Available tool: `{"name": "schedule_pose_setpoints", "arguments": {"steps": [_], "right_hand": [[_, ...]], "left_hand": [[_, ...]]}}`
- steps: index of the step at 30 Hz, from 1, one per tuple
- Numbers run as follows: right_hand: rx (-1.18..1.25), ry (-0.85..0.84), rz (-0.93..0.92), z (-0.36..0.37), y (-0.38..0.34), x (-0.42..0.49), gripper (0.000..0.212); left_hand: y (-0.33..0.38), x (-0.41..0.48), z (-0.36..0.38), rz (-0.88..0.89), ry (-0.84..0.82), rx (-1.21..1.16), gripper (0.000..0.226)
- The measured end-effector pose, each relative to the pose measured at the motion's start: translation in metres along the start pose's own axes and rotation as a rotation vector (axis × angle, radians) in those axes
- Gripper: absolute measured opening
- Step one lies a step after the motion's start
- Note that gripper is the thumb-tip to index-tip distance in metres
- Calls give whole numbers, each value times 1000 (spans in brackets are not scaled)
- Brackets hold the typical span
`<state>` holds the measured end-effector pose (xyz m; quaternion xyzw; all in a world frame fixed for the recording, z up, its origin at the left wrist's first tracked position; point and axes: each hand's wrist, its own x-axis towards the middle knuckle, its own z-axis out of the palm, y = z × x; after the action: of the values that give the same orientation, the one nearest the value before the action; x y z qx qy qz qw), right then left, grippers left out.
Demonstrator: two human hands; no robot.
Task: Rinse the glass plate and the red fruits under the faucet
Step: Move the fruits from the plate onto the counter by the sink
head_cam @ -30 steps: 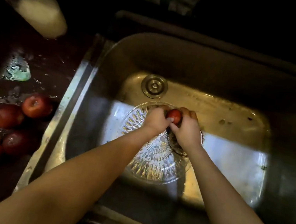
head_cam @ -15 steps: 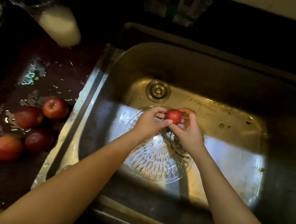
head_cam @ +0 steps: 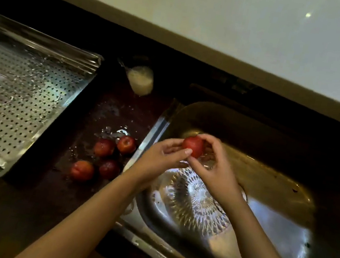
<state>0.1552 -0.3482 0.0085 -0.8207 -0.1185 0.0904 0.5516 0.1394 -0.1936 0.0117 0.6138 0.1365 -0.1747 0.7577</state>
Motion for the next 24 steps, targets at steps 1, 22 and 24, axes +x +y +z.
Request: {"name": "schedule_pose_setpoints", "arguments": {"steps": [1,22,24], "right_hand": [[-31,-6,-20,4,-7,3,48],[-383,-147,-139,70,-35,84,54],[-402,-149,-117,73,-30,95,54]], "left_hand": [[4,-5,-4,-3,-5,-59,29],[50,20,-104,230,250,553,27],[53,37,-112,214,221,655,25]]}}
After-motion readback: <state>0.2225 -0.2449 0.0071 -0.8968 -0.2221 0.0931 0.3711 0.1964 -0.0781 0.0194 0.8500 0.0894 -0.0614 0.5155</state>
